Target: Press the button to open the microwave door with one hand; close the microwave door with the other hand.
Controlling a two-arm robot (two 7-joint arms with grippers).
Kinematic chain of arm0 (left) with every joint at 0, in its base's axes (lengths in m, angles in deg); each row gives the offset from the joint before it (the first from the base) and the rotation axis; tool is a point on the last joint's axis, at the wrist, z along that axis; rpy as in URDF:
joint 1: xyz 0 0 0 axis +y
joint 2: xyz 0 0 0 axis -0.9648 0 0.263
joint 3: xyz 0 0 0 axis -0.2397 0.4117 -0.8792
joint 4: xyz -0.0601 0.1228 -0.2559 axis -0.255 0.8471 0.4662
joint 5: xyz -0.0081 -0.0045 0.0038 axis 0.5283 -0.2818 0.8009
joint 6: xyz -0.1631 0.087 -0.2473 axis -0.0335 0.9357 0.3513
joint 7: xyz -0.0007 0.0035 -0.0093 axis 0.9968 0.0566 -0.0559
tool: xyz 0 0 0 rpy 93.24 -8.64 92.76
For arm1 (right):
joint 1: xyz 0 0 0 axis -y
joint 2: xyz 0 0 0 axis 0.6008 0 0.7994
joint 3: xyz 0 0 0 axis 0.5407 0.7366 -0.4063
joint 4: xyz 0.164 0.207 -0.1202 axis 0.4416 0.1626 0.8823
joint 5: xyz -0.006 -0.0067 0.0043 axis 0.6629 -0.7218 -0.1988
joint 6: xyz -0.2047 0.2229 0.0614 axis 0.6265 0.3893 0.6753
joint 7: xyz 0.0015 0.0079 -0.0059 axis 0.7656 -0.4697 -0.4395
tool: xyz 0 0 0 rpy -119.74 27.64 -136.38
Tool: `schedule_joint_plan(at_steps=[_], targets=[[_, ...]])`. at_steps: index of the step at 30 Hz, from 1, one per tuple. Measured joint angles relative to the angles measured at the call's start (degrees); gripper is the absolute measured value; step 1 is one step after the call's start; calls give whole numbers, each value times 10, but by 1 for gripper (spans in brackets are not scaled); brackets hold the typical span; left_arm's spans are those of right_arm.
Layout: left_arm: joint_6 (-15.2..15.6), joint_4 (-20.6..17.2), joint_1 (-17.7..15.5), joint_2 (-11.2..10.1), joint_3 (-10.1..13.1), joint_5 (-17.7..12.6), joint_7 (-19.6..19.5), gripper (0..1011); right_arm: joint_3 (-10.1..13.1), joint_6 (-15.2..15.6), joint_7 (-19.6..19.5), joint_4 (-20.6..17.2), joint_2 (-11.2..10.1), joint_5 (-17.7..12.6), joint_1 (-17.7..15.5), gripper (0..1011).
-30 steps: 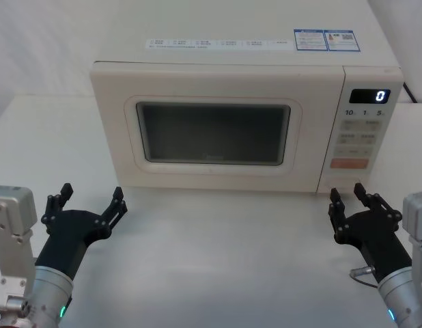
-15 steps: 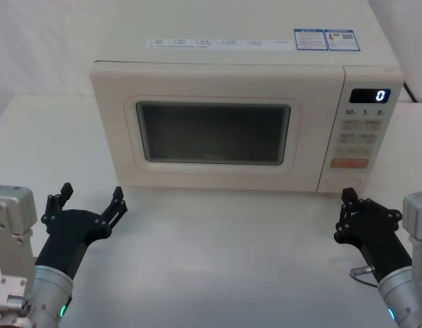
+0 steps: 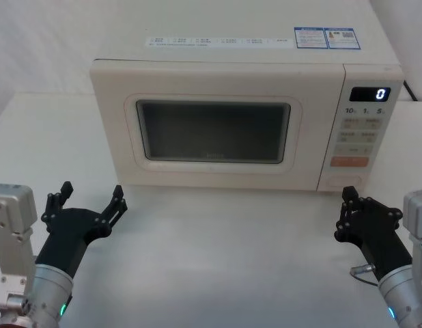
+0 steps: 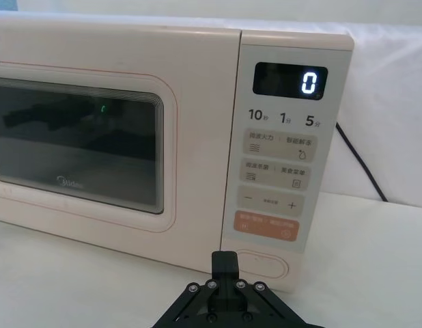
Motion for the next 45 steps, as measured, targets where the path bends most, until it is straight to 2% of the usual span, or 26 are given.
schedule_joint_plan(at_steps=[12,23,32,45], targets=[[0,0,0,0,0,0,0,1001,18,5,21,19,19,1,1,0],[0,0,0,0,0,0,0,1001,38,13,52,51,36,-19,17,0],[0,0,0,0,0,0,0,1001,46,26,73,80,47,-18,44,0],[0,0,0,0,0,0,0,1001,49,34,79,120,55,-12,80,0]])
